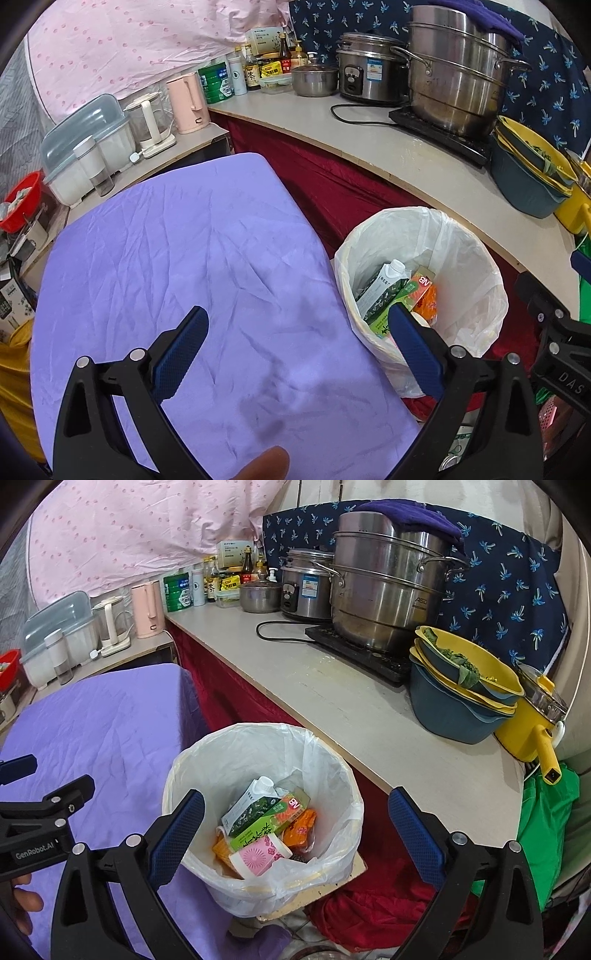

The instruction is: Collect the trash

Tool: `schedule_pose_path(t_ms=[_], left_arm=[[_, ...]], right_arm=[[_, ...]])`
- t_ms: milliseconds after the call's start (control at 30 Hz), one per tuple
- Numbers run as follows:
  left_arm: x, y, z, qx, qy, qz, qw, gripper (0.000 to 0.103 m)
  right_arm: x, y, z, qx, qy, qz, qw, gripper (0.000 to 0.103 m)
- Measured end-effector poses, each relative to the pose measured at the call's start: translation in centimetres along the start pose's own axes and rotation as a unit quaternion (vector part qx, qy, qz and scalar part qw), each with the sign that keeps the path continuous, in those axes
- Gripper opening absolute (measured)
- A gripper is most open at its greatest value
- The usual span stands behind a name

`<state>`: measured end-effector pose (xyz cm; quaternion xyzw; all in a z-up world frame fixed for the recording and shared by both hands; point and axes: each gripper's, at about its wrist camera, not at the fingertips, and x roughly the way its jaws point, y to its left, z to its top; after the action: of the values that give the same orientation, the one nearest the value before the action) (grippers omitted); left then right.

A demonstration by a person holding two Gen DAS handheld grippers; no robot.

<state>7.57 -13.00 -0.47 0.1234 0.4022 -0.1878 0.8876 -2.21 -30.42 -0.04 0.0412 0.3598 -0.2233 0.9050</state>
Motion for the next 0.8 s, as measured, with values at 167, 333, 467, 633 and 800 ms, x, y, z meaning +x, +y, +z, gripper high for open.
schedule_pose_path(t_ms=[167,333,467,633,800], left_arm=[[-0.2,-0.2,-0.2,0.003,0.006,-0.004,1.0,0.093],[-0.6,-0.4,-0.1,0.001,0.015,-0.009,0.9999,0.093],[-1.2,-0.7,-0.2,0.004,0.014,-0.01,0.9999,0.093],[-1.9,-1.2,-0.4,0.014,0.015,-0.01,0.9997,0.093],[-2.2,-1.2,-0.4,0.016,0.017,-0.007,0.9997,0.093]], right_arm=[[-0.2,-0.4,0.1,0.001,0.007,0.001,1.0,0.096],[-0.8,-0.6,0.1,-0.004,0.01,-0.001,1.0,0.096],[-1.2,-0.7,0.0,-0.006,0.013,-0.001,1.0,0.096],[-1.9,-0.7,-0.2,-0.011,0.017,0.002,1.0,0.096],[-2.5,-0.8,-0.3,-0.013,0.018,0.002,1.0,0.096]])
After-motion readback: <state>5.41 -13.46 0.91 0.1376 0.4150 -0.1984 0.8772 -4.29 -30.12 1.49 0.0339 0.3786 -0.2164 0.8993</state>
